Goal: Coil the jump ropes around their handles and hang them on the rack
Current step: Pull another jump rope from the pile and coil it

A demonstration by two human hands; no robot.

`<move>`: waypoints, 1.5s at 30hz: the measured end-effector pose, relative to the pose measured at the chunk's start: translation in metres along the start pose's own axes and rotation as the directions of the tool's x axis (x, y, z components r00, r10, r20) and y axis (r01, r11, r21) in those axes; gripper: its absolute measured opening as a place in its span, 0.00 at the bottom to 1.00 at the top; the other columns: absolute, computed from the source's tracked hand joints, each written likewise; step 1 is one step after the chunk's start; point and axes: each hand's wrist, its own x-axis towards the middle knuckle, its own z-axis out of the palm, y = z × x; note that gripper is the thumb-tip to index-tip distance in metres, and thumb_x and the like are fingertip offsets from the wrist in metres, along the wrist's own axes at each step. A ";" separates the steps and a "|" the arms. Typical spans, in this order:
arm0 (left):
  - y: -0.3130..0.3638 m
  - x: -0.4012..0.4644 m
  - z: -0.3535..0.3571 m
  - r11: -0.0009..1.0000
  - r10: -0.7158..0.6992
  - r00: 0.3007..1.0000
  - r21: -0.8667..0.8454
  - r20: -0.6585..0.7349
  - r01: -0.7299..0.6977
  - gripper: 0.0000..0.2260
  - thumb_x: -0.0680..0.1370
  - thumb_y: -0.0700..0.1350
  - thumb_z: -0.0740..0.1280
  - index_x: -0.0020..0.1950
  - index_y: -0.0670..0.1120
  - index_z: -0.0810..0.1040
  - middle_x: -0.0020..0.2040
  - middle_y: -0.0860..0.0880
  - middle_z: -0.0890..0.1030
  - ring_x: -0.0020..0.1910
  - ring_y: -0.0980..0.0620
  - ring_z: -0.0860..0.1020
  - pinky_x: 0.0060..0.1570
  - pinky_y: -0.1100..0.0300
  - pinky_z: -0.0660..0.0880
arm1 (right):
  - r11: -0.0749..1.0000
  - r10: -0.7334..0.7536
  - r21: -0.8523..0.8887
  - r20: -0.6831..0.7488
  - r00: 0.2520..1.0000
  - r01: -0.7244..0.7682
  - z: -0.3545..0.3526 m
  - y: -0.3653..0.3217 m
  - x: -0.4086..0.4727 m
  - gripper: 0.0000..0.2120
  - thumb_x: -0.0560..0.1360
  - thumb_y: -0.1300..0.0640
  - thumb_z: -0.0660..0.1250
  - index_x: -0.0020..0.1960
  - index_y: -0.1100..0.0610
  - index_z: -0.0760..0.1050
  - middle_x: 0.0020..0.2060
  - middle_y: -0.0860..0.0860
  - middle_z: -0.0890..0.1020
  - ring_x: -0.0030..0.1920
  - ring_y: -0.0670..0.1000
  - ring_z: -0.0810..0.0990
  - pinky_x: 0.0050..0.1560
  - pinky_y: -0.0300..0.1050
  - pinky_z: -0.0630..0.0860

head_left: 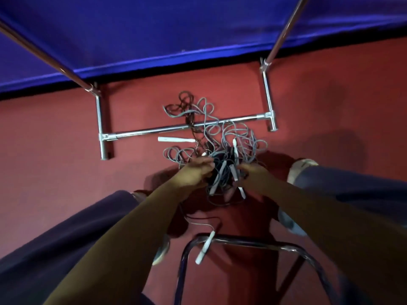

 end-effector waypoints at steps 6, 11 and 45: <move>-0.037 0.053 0.015 0.956 -0.208 0.976 -0.197 0.070 0.218 0.17 0.82 0.58 0.50 0.58 0.52 0.75 0.60 0.51 0.76 0.57 0.52 0.74 0.52 0.55 0.70 | 0.989 0.111 0.101 0.014 0.994 -0.111 0.045 0.020 0.057 0.27 0.74 0.56 0.71 0.69 0.62 0.68 0.64 0.60 0.75 0.64 0.57 0.74 0.59 0.42 0.67; -0.051 0.070 0.008 0.919 -0.265 0.962 -0.286 0.064 0.272 0.25 0.80 0.63 0.46 0.58 0.51 0.75 0.62 0.49 0.77 0.62 0.49 0.73 0.61 0.49 0.70 | 0.971 0.229 0.090 -0.097 0.969 -0.221 0.061 0.021 0.086 0.14 0.75 0.60 0.66 0.59 0.64 0.73 0.56 0.63 0.79 0.59 0.63 0.76 0.54 0.49 0.69; 0.030 -0.028 0.012 0.844 0.207 0.976 0.518 -0.075 -0.139 0.10 0.76 0.38 0.65 0.57 0.44 0.74 0.40 0.47 0.77 0.29 0.56 0.73 0.26 0.69 0.68 | 0.266 0.145 0.930 0.220 0.964 -0.253 -0.053 -0.067 -0.005 0.10 0.77 0.48 0.64 0.48 0.55 0.75 0.43 0.50 0.78 0.43 0.46 0.77 0.39 0.42 0.77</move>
